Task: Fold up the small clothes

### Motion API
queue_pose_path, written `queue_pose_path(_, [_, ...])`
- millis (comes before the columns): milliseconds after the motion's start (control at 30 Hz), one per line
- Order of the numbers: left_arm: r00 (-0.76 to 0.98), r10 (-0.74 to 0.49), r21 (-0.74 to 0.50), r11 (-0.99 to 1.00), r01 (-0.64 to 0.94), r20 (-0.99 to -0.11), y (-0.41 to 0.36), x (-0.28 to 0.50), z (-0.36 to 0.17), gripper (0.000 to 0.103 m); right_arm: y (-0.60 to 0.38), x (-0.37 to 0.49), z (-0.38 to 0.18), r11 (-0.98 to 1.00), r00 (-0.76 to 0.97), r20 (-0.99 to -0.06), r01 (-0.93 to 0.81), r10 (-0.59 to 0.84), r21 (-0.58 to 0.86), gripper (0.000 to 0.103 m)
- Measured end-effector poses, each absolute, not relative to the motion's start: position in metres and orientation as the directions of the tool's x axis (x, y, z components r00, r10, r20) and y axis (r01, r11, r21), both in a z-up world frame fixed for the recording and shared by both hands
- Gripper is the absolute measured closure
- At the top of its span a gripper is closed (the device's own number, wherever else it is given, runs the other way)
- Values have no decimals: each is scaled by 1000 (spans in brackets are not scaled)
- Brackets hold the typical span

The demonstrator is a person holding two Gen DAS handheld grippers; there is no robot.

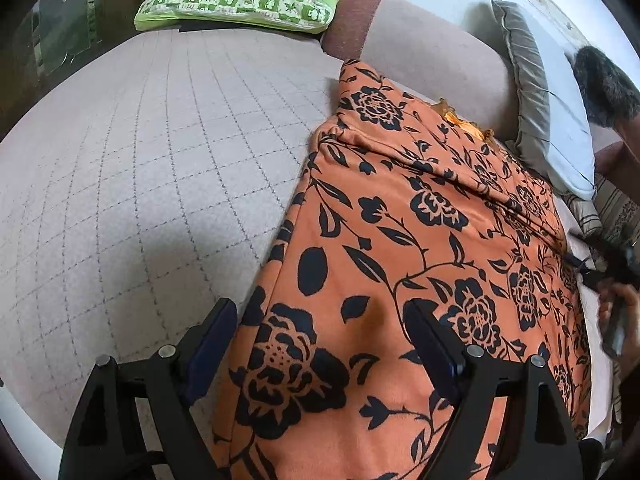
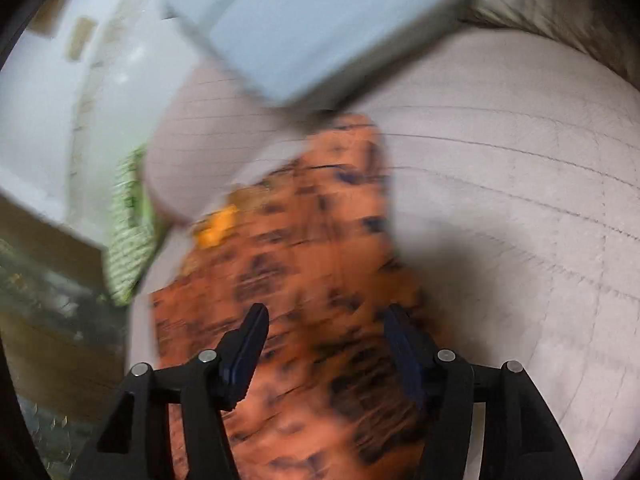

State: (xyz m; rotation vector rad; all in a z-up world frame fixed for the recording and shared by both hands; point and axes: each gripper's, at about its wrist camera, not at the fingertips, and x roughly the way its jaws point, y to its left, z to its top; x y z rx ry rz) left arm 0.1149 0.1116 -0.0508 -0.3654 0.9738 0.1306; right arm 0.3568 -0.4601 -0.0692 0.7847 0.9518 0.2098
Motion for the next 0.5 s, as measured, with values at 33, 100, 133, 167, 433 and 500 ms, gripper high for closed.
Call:
queue_pose_path(33, [557, -53, -243, 931, -273, -829, 112, 116, -52, 17, -476, 351, -80, 649, 609, -636, 246, 474, 720, 98])
queue_pose_path(100, [557, -55, -248, 928, -277, -829, 114, 118, -52, 17, -483, 342, -77, 620, 625, -611, 245, 487, 745, 101])
queue_pose_path(133, [558, -57, -251, 927, -277, -828, 115, 118, -52, 17, -481, 336, -70, 632, 617, -609, 222, 499, 742, 95])
queue_pose_path(167, [562, -61, -258, 925, -278, -825, 116, 117, -51, 17, -479, 330, -64, 648, 606, -617, 209, 501, 732, 94])
queue_pose_path(433, [605, -38, -254, 927, -276, -795, 127, 91, -38, 17, -457, 223, -28, 852, 526, -759, 116, 384, 511, 30])
queue_pose_path(500, [610, -37, -256, 926, -276, -791, 135, 78, -36, 17, -459, 184, -16, 881, 525, -769, 75, 364, 468, 28])
